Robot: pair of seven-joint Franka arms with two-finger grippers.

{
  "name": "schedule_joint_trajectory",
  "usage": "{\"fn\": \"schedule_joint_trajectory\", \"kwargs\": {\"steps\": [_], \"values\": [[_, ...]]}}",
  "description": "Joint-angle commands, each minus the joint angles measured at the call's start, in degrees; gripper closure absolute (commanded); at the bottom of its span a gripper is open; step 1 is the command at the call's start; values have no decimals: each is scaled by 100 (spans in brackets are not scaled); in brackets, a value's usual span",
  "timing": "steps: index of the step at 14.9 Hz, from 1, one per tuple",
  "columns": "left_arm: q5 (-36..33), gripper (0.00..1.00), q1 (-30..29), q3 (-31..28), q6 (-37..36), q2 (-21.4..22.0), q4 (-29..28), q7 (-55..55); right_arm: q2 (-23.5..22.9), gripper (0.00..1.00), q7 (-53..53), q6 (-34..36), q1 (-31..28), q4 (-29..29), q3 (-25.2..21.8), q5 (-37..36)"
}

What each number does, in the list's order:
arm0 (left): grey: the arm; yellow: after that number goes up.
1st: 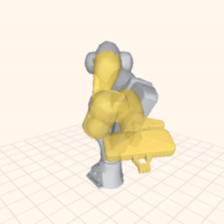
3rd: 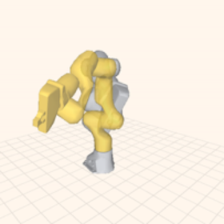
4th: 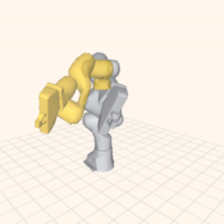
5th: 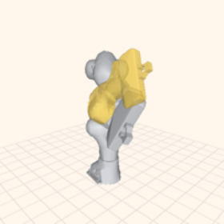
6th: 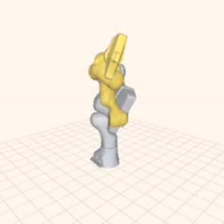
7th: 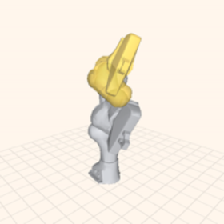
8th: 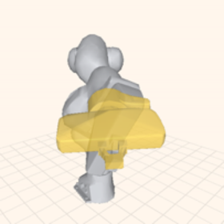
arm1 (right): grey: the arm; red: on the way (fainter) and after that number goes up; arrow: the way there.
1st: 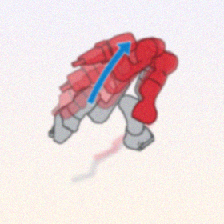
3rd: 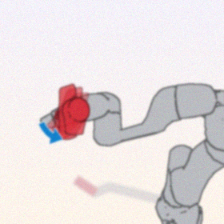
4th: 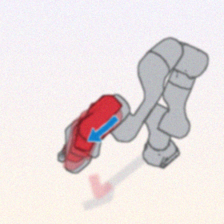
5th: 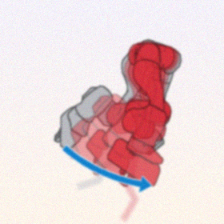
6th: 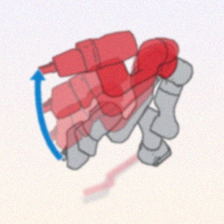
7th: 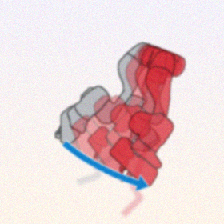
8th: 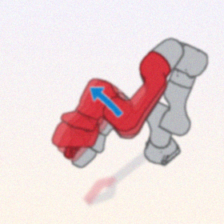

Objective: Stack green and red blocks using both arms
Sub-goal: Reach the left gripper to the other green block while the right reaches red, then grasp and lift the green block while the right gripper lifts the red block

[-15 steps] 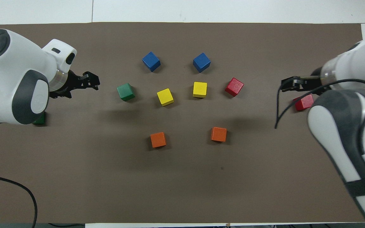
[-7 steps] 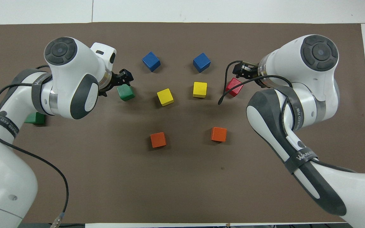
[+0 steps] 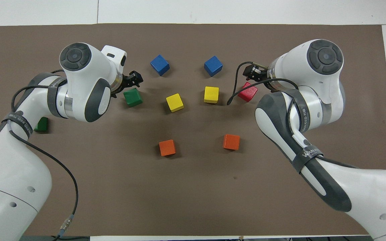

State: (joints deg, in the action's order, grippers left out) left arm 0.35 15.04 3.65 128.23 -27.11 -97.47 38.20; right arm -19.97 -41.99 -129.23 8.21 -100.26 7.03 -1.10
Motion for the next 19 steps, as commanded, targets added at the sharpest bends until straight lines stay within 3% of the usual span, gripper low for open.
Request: {"fn": "schedule_joint_trajectory", "kwargs": {"steps": [1, 5, 7, 8, 9, 10, 11, 16, 19], "values": [[-132, 0, 52, -40, 176, 4, -88, 109, -261, 3, -248, -242, 40, 129, 36, -30], [-202, 1, 87, -31, 255, -14, -202, 39, -490, 3, -398, -532, 172, 103, 27, -39], [-202, 9, 210, -31, 238, -5, -299, 47, -622, 2, -381, -638, 137, 77, 27, -162], [-202, 20, 218, -31, 238, -5, -299, 56, -631, 2, -372, -656, 129, 68, 27, -162], [-193, 43, 253, -31, 246, 4, -325, 56, -631, 2, -346, -726, 120, 7, 27, -171], [-193, 95, 254, -31, 229, 4, -334, 56, -623, 2, -328, -840, 94, -63, 27, -188], [-193, 100, 245, -31, 194, 13, -334, 30, -622, 2, -319, -893, 93, -134, 27, -197], [-193, 100, 140, -22, -262, 100, -71, -5, -614, 2, -301, -1016, 93, -266, 27, -206], [-123, 100, -298, 4, -823, 670, -79, -530, -605, 1, -293, -1192, 84, -433, 27, -215]]}}
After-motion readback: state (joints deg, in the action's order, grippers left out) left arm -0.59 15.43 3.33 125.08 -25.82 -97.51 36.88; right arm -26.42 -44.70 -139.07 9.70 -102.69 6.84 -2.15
